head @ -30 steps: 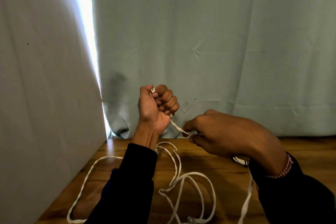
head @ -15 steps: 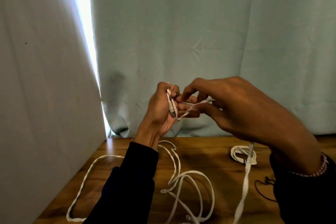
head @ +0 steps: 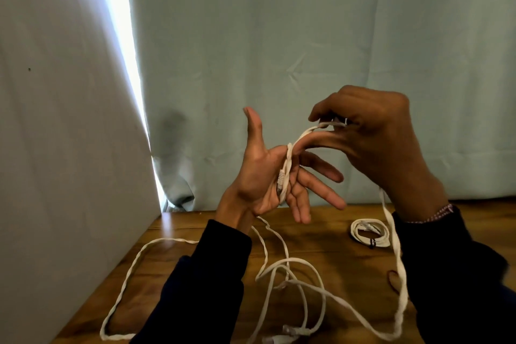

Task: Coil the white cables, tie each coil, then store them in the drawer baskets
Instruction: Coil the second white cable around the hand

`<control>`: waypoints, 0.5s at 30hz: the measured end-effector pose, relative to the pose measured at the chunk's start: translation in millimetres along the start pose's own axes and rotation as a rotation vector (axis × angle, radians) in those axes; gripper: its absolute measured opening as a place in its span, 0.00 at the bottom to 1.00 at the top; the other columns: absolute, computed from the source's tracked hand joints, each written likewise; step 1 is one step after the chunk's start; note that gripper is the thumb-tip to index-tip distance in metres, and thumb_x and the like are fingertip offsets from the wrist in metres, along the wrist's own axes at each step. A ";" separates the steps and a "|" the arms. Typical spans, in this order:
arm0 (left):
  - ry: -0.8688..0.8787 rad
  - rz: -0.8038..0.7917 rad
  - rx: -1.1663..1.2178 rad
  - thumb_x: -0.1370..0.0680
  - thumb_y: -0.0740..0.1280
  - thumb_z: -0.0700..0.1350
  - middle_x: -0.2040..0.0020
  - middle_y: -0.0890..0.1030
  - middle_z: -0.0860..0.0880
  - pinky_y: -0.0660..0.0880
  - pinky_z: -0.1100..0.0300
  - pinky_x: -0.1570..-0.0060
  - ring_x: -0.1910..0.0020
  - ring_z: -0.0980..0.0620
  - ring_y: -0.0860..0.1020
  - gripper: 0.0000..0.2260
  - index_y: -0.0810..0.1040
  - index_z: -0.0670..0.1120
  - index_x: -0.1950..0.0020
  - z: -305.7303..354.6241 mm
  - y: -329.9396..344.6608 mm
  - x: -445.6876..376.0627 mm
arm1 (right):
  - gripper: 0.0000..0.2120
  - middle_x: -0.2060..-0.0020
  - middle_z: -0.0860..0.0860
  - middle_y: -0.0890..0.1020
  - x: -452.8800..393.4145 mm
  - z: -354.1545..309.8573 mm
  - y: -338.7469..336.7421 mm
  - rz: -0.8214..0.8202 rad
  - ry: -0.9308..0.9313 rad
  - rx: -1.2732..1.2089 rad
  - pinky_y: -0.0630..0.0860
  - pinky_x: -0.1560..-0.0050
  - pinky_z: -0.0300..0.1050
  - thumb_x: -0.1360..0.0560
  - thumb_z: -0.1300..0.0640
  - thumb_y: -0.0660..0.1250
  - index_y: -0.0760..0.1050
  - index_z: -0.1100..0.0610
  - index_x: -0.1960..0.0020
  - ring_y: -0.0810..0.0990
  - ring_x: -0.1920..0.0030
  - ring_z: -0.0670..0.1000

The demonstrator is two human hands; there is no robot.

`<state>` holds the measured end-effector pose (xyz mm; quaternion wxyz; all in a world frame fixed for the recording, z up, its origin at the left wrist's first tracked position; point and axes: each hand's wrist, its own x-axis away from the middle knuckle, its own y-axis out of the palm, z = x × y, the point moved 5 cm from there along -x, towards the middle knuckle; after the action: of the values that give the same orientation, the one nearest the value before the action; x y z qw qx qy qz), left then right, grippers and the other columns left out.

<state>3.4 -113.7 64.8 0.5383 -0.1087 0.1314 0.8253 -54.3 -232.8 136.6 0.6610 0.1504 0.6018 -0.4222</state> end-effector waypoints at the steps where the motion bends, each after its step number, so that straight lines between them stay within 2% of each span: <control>1: 0.010 -0.047 0.028 0.38 0.42 0.82 0.45 0.80 0.31 0.81 0.48 0.72 0.55 0.31 0.84 0.57 0.68 0.42 0.26 1.3 3.1 -0.7 | 0.14 0.62 0.54 0.84 1.3 4.9 1.9 0.011 0.011 -0.003 0.78 0.64 0.44 0.29 0.49 0.77 0.83 0.61 0.55 0.82 0.64 0.51; 4: 0.022 -0.163 0.124 0.39 0.50 0.82 0.51 0.81 0.29 0.80 0.49 0.76 0.58 0.30 0.83 0.58 0.67 0.37 0.27 7.3 11.9 1.6 | 0.16 0.63 0.51 0.84 5.1 17.0 14.1 0.004 0.051 -0.037 0.77 0.66 0.51 0.25 0.43 0.70 0.85 0.56 0.55 0.81 0.64 0.51; 6: 0.007 -0.181 0.129 0.38 0.60 0.80 0.56 0.82 0.28 0.79 0.52 0.79 0.67 0.29 0.80 0.57 0.70 0.27 0.37 10.7 13.4 3.7 | 0.13 0.61 0.50 0.85 6.8 22.5 24.3 -0.014 0.081 -0.124 0.77 0.65 0.52 0.22 0.45 0.69 0.85 0.54 0.52 0.82 0.63 0.49; 7: 0.005 -0.178 0.120 0.37 0.63 0.78 0.60 0.82 0.29 0.78 0.54 0.80 0.72 0.31 0.79 0.53 0.73 0.25 0.45 11.9 12.7 4.4 | 0.10 0.60 0.50 0.85 7.1 23.7 28.7 -0.025 0.088 -0.168 0.77 0.64 0.51 0.22 0.48 0.70 0.85 0.54 0.50 0.82 0.63 0.48; 9: 0.028 -0.128 0.105 0.33 0.65 0.75 0.71 0.80 0.35 0.74 0.63 0.81 0.79 0.41 0.78 0.43 0.78 0.30 0.60 12.8 9.3 4.3 | 0.08 0.59 0.51 0.84 7.8 24.4 37.2 -0.054 0.084 -0.191 0.77 0.62 0.44 0.22 0.53 0.70 0.84 0.55 0.46 0.81 0.62 0.48; 11: 0.079 -0.036 0.086 0.31 0.64 0.74 0.81 0.70 0.45 0.64 0.69 0.83 0.86 0.52 0.68 0.36 0.72 0.39 0.72 12.8 8.4 2.5 | 0.11 0.56 0.53 0.83 8.4 22.8 44.8 -0.098 0.091 -0.172 0.77 0.59 0.40 0.21 0.59 0.68 0.82 0.54 0.40 0.81 0.59 0.50; 13: 0.086 0.001 0.122 0.30 0.62 0.74 0.83 0.60 0.48 0.58 0.69 0.83 0.87 0.55 0.58 0.34 0.61 0.44 0.74 11.7 13.9 0.3 | 0.18 0.54 0.52 0.82 9.7 20.3 49.2 -0.134 0.115 -0.189 0.80 0.54 0.41 0.22 0.66 0.67 0.80 0.54 0.36 0.81 0.56 0.47; 15: 0.080 0.009 0.160 0.31 0.63 0.74 0.82 0.57 0.49 0.54 0.67 0.82 0.85 0.55 0.55 0.34 0.56 0.46 0.73 13.8 18.1 0.9 | 0.25 0.54 0.47 0.79 9.3 17.7 51.7 -0.165 0.134 -0.187 0.77 0.54 0.31 0.24 0.73 0.66 0.78 0.52 0.32 0.78 0.58 0.40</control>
<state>-14.0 -115.3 79.2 0.5361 -0.0976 0.2188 0.8095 -5.0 -217.8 116.0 0.5934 0.0659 0.6918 -0.4062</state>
